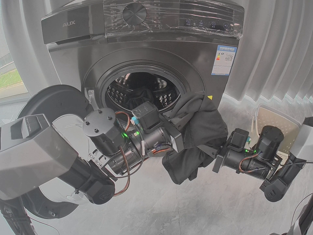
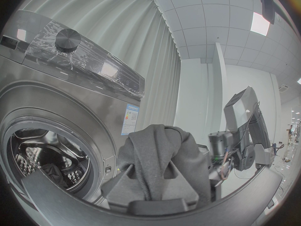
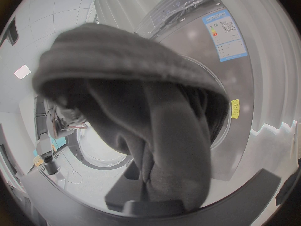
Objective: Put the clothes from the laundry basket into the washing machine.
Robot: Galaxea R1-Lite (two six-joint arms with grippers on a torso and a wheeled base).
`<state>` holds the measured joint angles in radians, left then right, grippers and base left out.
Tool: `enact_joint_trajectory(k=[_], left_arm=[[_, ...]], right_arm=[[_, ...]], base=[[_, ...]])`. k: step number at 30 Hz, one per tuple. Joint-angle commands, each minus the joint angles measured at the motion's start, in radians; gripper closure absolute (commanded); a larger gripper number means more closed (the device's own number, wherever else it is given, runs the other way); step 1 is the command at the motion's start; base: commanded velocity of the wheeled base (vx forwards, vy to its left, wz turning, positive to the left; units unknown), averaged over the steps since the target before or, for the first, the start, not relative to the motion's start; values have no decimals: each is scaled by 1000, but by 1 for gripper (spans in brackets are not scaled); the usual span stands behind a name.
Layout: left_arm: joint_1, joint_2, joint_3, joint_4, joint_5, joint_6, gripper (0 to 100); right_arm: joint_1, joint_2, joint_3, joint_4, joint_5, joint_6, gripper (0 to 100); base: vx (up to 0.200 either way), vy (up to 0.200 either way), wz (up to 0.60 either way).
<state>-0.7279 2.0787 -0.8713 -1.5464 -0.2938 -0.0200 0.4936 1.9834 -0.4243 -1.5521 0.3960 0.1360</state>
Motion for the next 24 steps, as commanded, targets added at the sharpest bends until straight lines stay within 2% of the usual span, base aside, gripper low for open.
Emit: enact_joint_trajectory(k=[1, 6, 9, 14, 15, 19, 21, 24], left_arm=[[31, 20, -5, 2, 9, 0, 100], [64, 52, -11, 0, 7, 0, 100], [65, 64, -12, 0, 7, -1, 100], [61, 83, -12, 2, 7, 0, 100], [61, 86, -12, 0, 7, -1, 0], [62, 86, 20, -3, 2, -5, 0], [54, 75, 101, -4, -7, -1, 0], [44, 61, 146, -6, -10, 5, 0]], right_arm=[[13, -130, 111, 1, 7, -7, 100], [28, -199, 185, 1, 38, -10, 100], [28, -218, 196, 3, 55, -12, 100], [28, -219, 191, 1, 57, -12, 100], [28, -221, 190, 1, 57, -12, 100], [20, -222, 176, 1, 57, -12, 100], [13, -224, 139, 0, 57, -10, 100], [5, -227, 113, 0, 57, -10, 100]], base=[[0, 0, 0], [0, 0, 0], [0, 0, 0], [0, 0, 0], [0, 0, 0], [0, 0, 0], [0, 0, 0], [0, 0, 0]])
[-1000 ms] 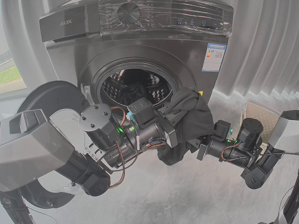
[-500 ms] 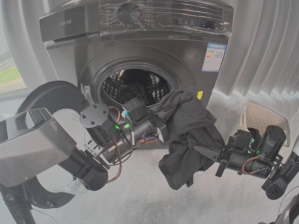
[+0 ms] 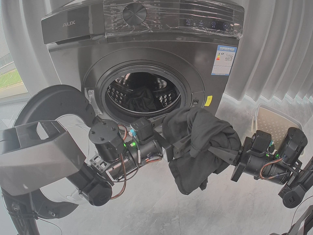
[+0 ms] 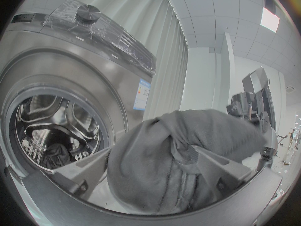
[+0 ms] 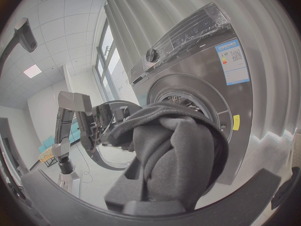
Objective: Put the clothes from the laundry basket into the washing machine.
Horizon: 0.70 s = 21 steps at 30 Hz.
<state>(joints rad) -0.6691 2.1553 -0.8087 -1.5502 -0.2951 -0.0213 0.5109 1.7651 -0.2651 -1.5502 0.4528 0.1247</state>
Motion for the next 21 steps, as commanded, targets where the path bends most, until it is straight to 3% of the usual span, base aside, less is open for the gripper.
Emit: enact_joint_trajectory(k=[1, 7, 13, 21], left_arm=[[-20, -28, 109, -2, -9, 6, 0], [-15, -41, 214, -2, -50, 15, 0], [-10, -48, 227, -2, -70, 20, 0], [-15, -106, 303, -2, -139, 57, 0]], right_arm=[[-15, -16, -59, -1, 0, 1, 100], [-35, -21, -74, -2, 0, 1, 100], [-49, -23, -74, -2, 1, 1, 100], [-80, -19, -74, -1, 23, 3, 100]], base=[[0, 0, 0], [0, 0, 0], [0, 0, 0], [0, 0, 0]])
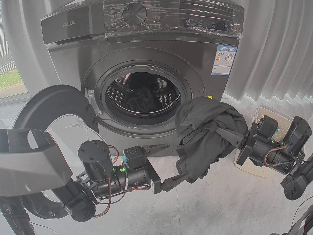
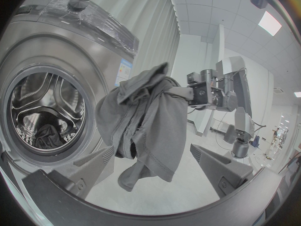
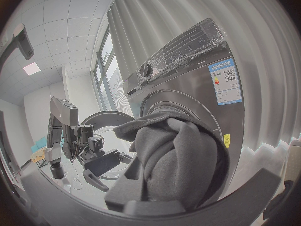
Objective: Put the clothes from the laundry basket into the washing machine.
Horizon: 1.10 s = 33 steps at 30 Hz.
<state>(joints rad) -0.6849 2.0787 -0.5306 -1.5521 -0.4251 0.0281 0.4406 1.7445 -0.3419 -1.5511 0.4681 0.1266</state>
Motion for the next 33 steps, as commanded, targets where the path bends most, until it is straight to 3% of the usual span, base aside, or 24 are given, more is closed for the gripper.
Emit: enact_joint_trajectory(k=[1, 6, 9, 15, 17, 23, 33], left_arm=[[7, -29, 23, 0, -9, 10, 0], [18, -46, 12, 1, -15, 13, 0], [21, -57, -6, 3, -49, 27, 0], [19, -42, -52, 7, -205, 46, 0], [18, -22, -81, 12, -233, 56, 0], [-5, 55, -170, 33, -238, 72, 0], [-22, 144, -316, 41, -238, 73, 0]], right_arm=[[-8, 1, 6, 0, 11, 1, 100], [-5, 1, 11, 0, 11, 1, 100], [1, 4, 31, 2, 12, -1, 100], [7, 9, 38, 2, 12, -1, 100], [16, 13, 41, 2, 11, -1, 100], [32, 15, 43, 2, 11, -1, 100], [46, 26, 43, 0, 9, 1, 100]], base=[[0, 0, 0], [0, 0, 0], [0, 0, 0], [0, 0, 0], [0, 0, 0], [0, 0, 0], [0, 0, 0]])
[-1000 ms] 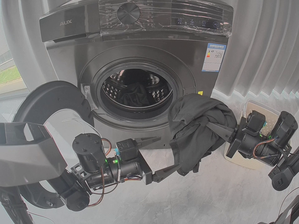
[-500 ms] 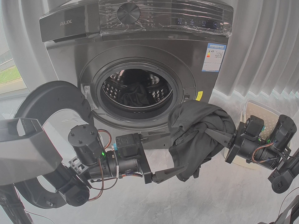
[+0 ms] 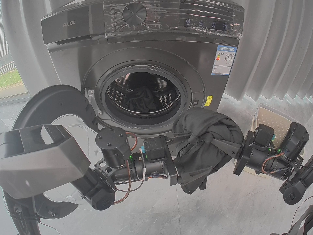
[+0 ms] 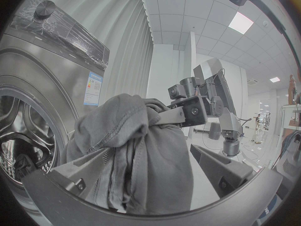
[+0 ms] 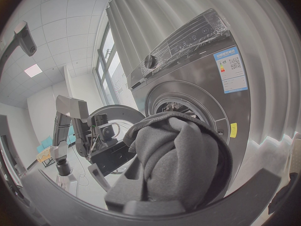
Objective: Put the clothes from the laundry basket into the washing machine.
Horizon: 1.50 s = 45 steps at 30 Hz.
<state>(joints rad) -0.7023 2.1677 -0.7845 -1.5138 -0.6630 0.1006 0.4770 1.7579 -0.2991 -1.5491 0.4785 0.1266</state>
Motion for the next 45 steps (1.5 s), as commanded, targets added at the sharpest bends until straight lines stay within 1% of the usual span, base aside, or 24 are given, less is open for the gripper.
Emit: enact_joint_trajectory(k=[1, 4, 9, 10, 16, 20, 23, 27, 34, 37, 45], left_arm=[[-5, 64, -82, 4, 3, 1, 0], [-3, 75, -102, 4, 10, 1, 0], [1, 69, -87, -2, 29, 1, 0], [3, 63, -58, -8, 36, 1, 0], [-2, -8, 62, -16, 36, 1, 0], [23, -62, 77, -16, 36, 1, 0], [49, -89, 77, -12, 34, 2, 0], [61, -95, 73, -12, 33, 2, 0], [58, -60, 19, -5, 31, 4, 0], [55, -34, 4, -3, 26, 10, 0], [30, 20, -22, -3, 23, 10, 0]], right_arm=[[12, 14, 0, -2, -1, 1, 100], [14, 15, 0, -2, -1, -1, 100], [3, 18, 0, -2, -1, 1, 100], [-1, 22, -2, -2, -3, 1, 100], [-23, 28, 0, -2, -6, -1, 100], [-35, 29, 3, 0, -6, -1, 100], [-34, 29, 8, 0, -6, -1, 100], [-24, 29, 14, 0, -6, -1, 100], [-9, 29, 49, 0, -1, -5, 100], [0, 29, 49, 0, 0, -5, 100], [11, 28, 45, -2, 0, -5, 100]], base=[[0, 0, 0], [0, 0, 0], [0, 0, 0], [0, 0, 0], [0, 0, 0], [0, 0, 0], [0, 0, 0], [0, 0, 0], [0, 0, 0], [0, 0, 0], [0, 0, 0]])
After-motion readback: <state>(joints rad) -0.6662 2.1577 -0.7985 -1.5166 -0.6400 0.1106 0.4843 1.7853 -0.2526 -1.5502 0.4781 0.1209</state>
